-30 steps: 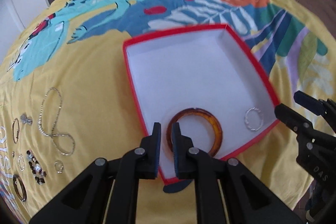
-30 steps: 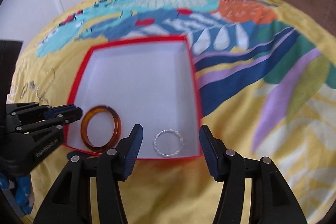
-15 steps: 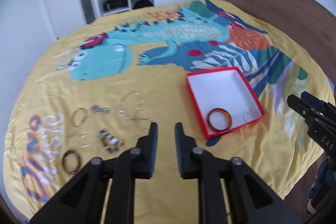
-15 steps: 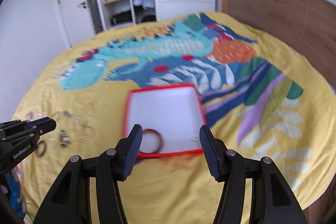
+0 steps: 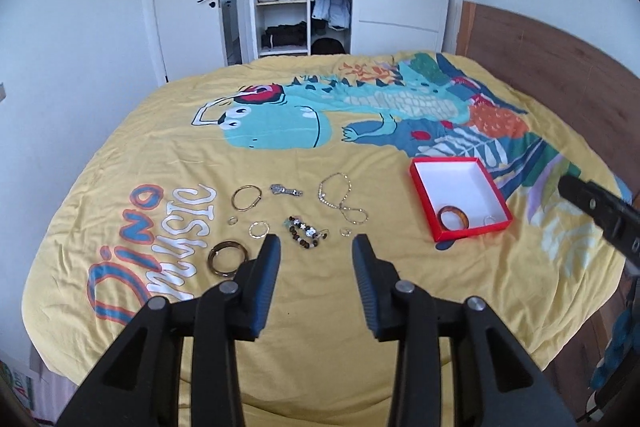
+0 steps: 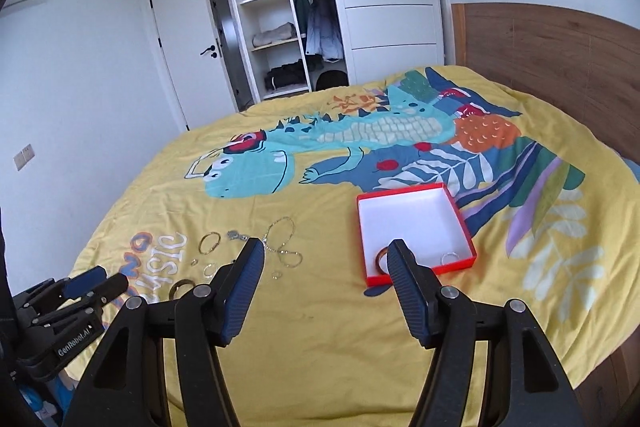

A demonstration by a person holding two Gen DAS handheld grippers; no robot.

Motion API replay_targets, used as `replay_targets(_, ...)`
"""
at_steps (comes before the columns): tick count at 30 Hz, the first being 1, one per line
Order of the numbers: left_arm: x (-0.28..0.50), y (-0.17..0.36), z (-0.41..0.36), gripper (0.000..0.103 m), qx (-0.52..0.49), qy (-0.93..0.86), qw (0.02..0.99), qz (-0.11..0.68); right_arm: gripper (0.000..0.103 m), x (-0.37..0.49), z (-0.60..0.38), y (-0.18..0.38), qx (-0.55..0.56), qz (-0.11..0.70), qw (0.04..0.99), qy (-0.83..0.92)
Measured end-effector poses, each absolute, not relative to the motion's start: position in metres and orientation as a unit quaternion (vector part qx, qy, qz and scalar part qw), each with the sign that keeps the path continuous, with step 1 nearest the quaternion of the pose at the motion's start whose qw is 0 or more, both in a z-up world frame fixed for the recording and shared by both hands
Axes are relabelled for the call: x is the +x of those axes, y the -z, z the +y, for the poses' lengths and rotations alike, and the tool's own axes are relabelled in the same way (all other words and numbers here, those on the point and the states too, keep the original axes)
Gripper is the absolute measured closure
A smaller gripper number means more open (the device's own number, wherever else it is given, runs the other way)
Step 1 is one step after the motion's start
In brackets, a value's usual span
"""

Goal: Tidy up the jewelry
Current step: 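Withdraw both grippers from the box and move toward the dark brown bangle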

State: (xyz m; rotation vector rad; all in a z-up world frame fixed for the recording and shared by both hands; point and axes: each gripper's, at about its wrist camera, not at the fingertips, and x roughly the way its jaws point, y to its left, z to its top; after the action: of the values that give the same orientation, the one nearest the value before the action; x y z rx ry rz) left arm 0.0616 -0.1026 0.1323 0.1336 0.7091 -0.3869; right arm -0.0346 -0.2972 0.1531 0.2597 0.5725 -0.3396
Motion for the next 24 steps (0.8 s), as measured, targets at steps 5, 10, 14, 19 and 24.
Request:
replay_targets(5,0.059,-0.130,-0.075,0.067,0.026,0.182,0.921,0.342,0.040,-0.039,-0.279,-0.163,0.090,0.288,0.936,0.182)
replay_targets(10,0.060,-0.129,-0.046,0.067,0.030,0.150,0.932,0.329,0.040,-0.029,-0.257,-0.169,0.096,0.271,0.944,0.164)
replay_targets(14,0.069,-0.121,-0.019,0.067,0.018,0.116,0.931,0.344,0.040,-0.019,-0.233,-0.163,0.080,0.270,0.950,0.132)
replay_targets(19,0.079,-0.101,0.011,0.067,0.005,0.087,0.926,0.369,0.040,-0.018,-0.226,-0.153,0.073,0.267,0.955,0.111)
replay_targets(24,0.093,-0.076,0.036,0.067,-0.003,0.066,0.919,0.389,0.040,-0.005,-0.232,-0.132,0.088,0.271,0.953,0.099)
